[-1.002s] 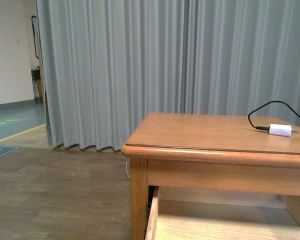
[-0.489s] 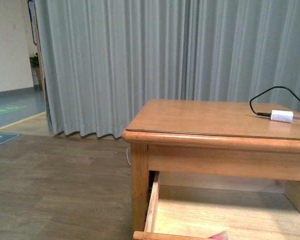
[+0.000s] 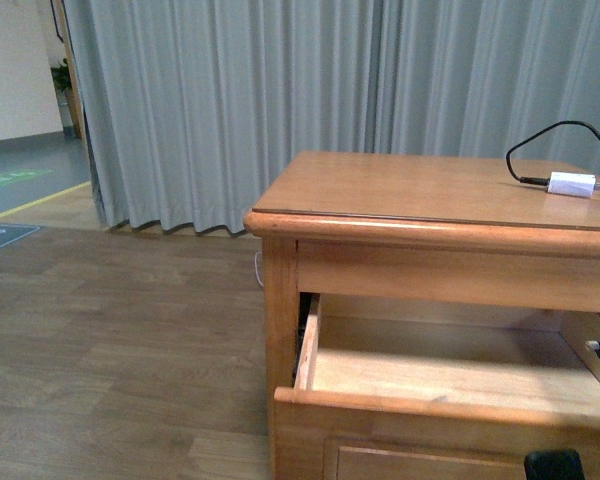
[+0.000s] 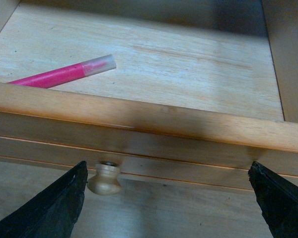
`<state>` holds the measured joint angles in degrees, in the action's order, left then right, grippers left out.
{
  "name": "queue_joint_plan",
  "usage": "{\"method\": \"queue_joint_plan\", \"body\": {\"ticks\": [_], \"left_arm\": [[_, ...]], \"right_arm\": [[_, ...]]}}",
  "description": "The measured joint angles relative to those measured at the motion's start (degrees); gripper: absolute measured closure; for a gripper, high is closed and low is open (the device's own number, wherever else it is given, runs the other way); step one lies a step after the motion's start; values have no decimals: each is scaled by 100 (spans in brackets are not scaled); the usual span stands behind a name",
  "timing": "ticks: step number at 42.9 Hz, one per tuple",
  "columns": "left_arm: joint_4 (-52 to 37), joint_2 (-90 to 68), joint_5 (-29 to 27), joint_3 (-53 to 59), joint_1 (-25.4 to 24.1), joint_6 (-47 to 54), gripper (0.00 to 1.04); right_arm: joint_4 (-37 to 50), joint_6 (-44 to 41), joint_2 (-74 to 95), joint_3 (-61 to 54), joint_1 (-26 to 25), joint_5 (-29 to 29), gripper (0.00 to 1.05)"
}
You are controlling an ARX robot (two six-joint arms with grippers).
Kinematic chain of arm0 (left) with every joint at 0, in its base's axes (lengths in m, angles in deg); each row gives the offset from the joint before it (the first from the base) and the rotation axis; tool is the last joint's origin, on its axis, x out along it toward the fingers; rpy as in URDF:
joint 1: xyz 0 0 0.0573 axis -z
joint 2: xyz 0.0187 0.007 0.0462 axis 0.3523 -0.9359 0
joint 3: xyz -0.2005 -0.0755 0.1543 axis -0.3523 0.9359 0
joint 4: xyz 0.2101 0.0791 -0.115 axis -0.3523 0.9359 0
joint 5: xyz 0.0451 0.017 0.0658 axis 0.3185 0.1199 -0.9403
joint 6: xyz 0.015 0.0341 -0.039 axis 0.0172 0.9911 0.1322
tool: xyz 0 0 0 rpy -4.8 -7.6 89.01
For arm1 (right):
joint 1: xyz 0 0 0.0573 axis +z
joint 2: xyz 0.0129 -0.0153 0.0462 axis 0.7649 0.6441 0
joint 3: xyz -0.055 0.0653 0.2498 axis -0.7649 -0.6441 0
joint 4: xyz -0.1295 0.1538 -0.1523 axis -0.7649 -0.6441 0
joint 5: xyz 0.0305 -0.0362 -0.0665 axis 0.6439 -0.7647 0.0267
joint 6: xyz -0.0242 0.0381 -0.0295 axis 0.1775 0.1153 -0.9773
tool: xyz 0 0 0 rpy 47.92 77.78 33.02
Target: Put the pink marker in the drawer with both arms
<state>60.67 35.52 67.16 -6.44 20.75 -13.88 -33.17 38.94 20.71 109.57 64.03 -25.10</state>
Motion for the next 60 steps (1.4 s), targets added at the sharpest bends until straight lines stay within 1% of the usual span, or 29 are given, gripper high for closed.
{"method": "queue_joint_plan", "body": {"ticks": [5,16,24,35,50,53,60], "left_arm": [[0,0,0,0,0,0,6],[0,0,0,0,0,0,6],[0,0,0,0,0,0,6],[0,0,0,0,0,0,6],[0,0,0,0,0,0,6],[0,0,0,0,0,0,6],[0,0,0,0,0,0,6]], "right_arm": [[629,-59,654,431,-205,-94,8],[1314,-13,1794,1250,-363,-83,8],[1700,225,2516,1987,-450,-76,8],[1919,411,3088,2719,-577,-46,8],[2015,448,3067,2640,-601,39,8],[1961,474,2802,2420,-581,-35,8],[1716,546,2011,1851,-431,4,8]]}}
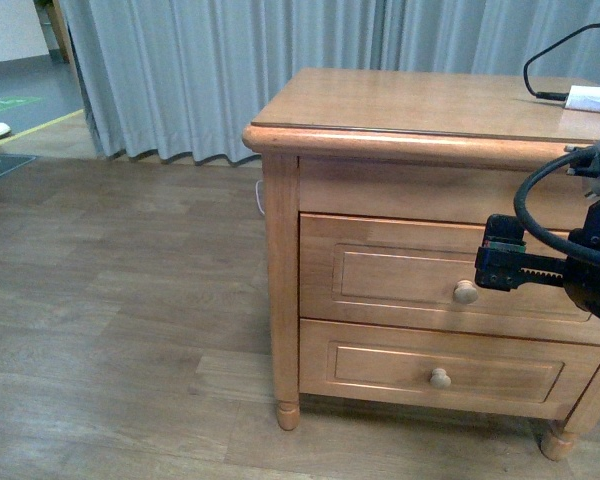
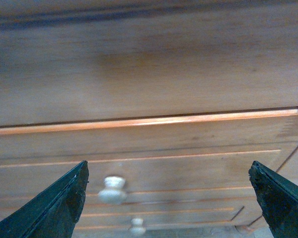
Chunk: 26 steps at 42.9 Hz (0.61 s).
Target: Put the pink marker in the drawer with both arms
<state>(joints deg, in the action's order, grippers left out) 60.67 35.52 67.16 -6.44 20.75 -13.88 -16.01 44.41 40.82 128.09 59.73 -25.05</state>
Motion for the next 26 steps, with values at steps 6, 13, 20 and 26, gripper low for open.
{"method": "queue_joint_plan", "body": {"ticks": [6,13,20,26], "left_arm": [[0,0,0,0,0,0,6],[0,0,0,0,0,0,6],[0,0,0,0,0,0,6],[0,0,0,0,0,0,6]], "right_arm": [[-605,-28,-964,-509,245,-4,8],[-1718,-85,-2352,-925,450,-70,8],[-3394,-81,-4203,-1043,686,-256,8],[-5772,17,-6245,-833,1405,-844,8]]}}
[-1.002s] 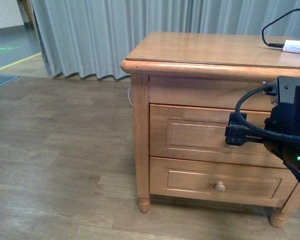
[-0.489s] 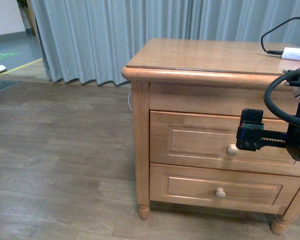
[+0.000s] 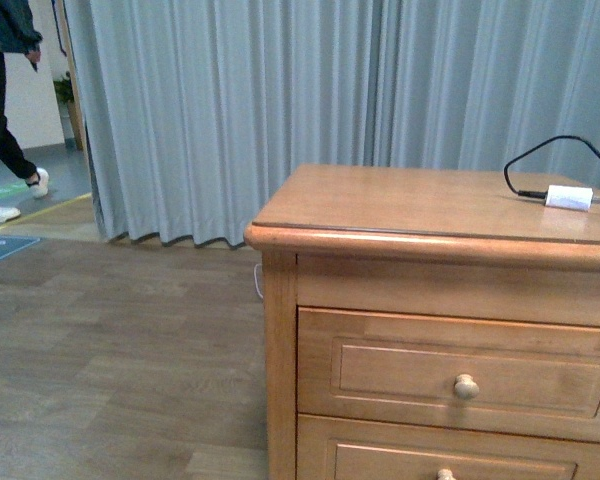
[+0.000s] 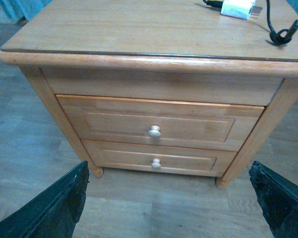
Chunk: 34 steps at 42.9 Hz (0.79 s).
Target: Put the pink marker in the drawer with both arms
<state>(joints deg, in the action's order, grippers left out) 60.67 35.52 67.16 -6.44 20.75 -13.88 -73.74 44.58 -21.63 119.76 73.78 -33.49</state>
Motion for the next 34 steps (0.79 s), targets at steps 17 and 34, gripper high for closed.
{"method": "queue_joint_plan", "body": {"ticks": [17,34], "left_arm": [[2,0,-2,0,0,0,6],[2,0,-2,0,0,0,6]], "right_arm": [[638,-284,-1375,-544,645,-726,26],[1464,-931,-2706,-2168,-850,675,92]]}}
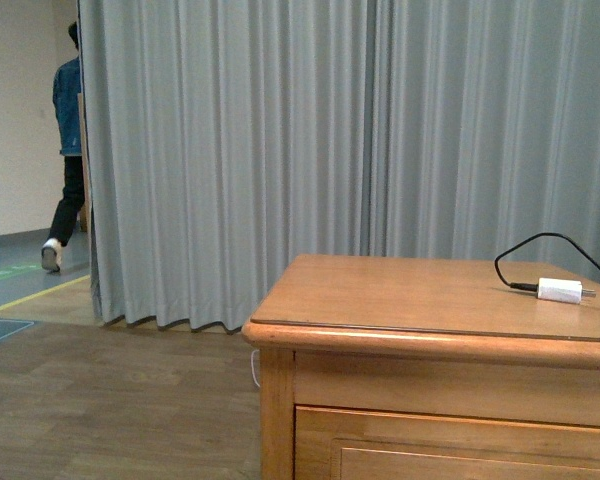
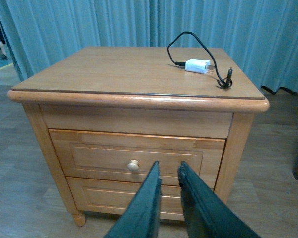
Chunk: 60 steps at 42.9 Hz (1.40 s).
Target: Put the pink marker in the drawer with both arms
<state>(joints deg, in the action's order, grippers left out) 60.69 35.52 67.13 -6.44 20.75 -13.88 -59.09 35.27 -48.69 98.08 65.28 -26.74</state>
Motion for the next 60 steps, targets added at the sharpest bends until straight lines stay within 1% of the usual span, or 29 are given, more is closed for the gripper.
{"method": "queue_joint_plan", "body": {"ticks": [3,4,14,16,18,21,26,27,29,31,36,39,60], "left_arm": [[0,0,2,0,0,0,6],[0,0,2,0,0,0,6],[2,0,0,0,0,0,6],[2,0,0,0,0,-2,6],[2,0,2,0,0,0,6],[2,0,0,0,0,0,6],[2,0,2,0,0,0,6],[2,0,2,0,0,0,6],[2,0,2,0,0,0,6],[2,0,0,0,0,-2,6],[2,0,0,0,0,0,6],[2,0,0,0,0,0,6],[2,0,2,0,0,0,6]], "right_arm": [[7,-4,-155,-129,-184,155,102],[9,-20,-225,-190,-267,234,103],[-4,-22,-636,-568,-732,688,103],[-44,-22,-719,-614,-918,990,103],[-70,-24,-809,-680,-1255,1351,103],[-98,-22,-927,-754,-1488,1399,103],[-157,-22,-1115,-868,-1515,1432,103],[-284,-24,-1244,-872,-1519,1434,103],[-807,-24,-1637,-907,-1526,1443,103],[-925,-22,-1902,-960,-1526,1447,103],[-922,-24,-2013,-1003,-1526,1449,103],[-918,-22,-2208,-1215,-1526,1447,103],[-922,-22,-2221,-1224,-1526,1449,103]]}}
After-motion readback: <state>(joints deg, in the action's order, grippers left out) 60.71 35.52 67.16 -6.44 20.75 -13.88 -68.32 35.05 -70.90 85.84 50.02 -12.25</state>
